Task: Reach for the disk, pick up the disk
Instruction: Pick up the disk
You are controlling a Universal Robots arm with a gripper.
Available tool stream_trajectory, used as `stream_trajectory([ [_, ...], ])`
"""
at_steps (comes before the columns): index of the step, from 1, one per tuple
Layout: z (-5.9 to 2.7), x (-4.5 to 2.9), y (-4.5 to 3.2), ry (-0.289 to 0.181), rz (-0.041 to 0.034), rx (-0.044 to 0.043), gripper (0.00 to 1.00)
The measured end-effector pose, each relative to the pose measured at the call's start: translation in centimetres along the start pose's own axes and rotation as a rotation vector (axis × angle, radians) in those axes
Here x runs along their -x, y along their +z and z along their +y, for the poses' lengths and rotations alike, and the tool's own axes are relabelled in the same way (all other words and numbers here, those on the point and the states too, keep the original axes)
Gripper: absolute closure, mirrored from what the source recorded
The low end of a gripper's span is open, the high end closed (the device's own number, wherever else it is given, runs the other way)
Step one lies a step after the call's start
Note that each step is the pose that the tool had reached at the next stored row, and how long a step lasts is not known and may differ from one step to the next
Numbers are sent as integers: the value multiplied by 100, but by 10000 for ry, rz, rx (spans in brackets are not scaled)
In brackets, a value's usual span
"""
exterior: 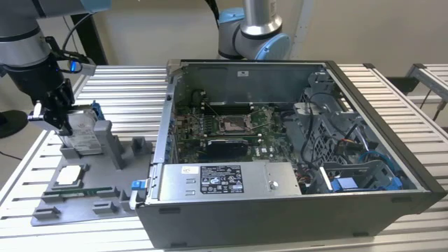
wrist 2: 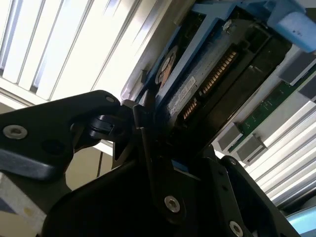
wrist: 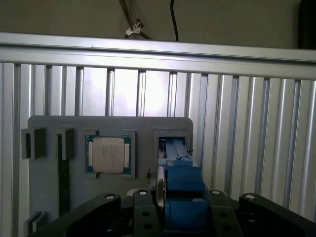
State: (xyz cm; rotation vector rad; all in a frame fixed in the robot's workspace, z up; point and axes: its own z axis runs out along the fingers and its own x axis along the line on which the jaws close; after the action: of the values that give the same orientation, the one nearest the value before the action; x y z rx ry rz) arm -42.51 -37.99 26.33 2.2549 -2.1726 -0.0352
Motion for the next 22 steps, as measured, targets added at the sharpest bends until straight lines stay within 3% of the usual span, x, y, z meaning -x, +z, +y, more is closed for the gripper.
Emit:
stream_trajectory([
  [4, 0, 0, -20, 0, -1, -3, 100],
  [14, 4, 2, -178, 0, 1, -1, 100],
  [22, 4, 2, -188, 0, 2, -1, 100],
])
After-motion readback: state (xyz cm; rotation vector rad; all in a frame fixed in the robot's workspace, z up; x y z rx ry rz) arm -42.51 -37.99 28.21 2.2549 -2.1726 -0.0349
